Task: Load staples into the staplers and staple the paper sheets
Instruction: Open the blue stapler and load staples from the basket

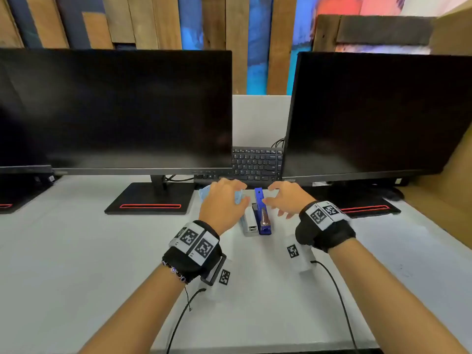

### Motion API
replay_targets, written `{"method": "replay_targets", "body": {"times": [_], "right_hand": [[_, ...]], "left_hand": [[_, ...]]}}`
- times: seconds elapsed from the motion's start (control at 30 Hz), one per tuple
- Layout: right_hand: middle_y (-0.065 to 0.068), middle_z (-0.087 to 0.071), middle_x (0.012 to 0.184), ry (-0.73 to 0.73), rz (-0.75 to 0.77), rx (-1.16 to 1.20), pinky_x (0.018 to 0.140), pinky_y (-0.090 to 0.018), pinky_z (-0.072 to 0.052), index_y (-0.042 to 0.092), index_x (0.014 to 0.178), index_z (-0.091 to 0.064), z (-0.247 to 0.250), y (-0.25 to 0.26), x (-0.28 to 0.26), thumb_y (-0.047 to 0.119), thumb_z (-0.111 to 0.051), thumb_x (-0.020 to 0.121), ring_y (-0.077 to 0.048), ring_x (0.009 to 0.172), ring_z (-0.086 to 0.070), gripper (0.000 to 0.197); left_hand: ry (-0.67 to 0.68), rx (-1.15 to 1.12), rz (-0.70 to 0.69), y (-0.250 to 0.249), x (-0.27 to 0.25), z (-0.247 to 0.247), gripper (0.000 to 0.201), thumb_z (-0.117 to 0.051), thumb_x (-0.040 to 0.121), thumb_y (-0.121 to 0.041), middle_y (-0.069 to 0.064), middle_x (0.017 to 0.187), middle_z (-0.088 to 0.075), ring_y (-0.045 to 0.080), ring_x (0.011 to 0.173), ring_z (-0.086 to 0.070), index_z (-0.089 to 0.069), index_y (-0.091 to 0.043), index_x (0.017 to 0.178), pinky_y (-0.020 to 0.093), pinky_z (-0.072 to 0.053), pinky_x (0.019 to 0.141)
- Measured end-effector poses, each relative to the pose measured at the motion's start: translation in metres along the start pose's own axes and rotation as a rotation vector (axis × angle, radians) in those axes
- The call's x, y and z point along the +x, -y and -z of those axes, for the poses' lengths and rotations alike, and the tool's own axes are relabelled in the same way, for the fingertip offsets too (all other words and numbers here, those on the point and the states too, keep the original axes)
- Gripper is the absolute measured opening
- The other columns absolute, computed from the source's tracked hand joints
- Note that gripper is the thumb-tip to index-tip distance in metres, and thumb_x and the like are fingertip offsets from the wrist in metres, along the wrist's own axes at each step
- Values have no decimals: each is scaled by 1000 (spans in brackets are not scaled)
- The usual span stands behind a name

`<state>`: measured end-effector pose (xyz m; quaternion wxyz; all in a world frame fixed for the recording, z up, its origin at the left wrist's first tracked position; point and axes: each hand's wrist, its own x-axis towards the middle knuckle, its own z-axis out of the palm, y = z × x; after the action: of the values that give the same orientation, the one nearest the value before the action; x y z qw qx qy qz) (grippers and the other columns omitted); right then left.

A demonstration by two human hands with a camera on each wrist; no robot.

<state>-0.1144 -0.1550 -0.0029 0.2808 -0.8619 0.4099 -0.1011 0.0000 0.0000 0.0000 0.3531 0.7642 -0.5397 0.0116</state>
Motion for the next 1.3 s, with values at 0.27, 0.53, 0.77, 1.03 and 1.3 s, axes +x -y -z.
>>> {"method": "replay_targets", "body": {"times": [0.27, 0.53, 0.77, 1.03, 1.3], "right_hand": [[-7, -71, 100, 170, 1, 61, 53, -29, -57, 27, 147, -26, -3, -2, 21, 34, -71, 85, -20, 77, -72, 76], [-7, -72, 88, 219, -29, 78, 60, -31, -59, 18, 137, -39, -14, -5, 30, 23, -75, 81, -20, 71, -70, 67], [-14, -69, 98, 123, -109, 81, 78, -40, -60, 11, 102, -53, -7, -22, 29, 27, -66, 84, -28, 87, -71, 27], [-11, -67, 95, 189, -223, 104, 81, -40, -59, 11, 114, -48, -2, -44, 16, 35, -74, 81, -26, 86, -70, 48], [-14, -71, 80, 194, -193, 387, 76, -41, -61, 8, 109, -51, 0, -49, 0, 27, -74, 83, -29, 71, -73, 40]], "left_hand": [[260, -190, 121, 26, 24, -28, 24, -48, 94, -33, -5, 74, -74, 9, 57, -64, -67, -20, 86, 37, -57, 78], [419, -279, 250, 24, 26, -30, 29, -51, 97, -34, 0, 76, -72, 8, 54, -61, -64, -9, 93, 17, -43, 48], [472, -469, 328, 21, 27, -33, 21, -54, 96, -31, 2, 87, -70, 13, 69, -65, -61, -11, 99, 23, -53, 55], [642, -691, 435, 16, 13, -31, 36, -57, 94, -35, 10, 109, -70, 21, 84, -73, -60, -6, 116, 28, -60, 64], [689, -909, 553, 14, 7, -35, 34, -55, 96, -29, 17, 116, -68, 30, 99, -70, -62, -1, 115, 32, -61, 74]]}}
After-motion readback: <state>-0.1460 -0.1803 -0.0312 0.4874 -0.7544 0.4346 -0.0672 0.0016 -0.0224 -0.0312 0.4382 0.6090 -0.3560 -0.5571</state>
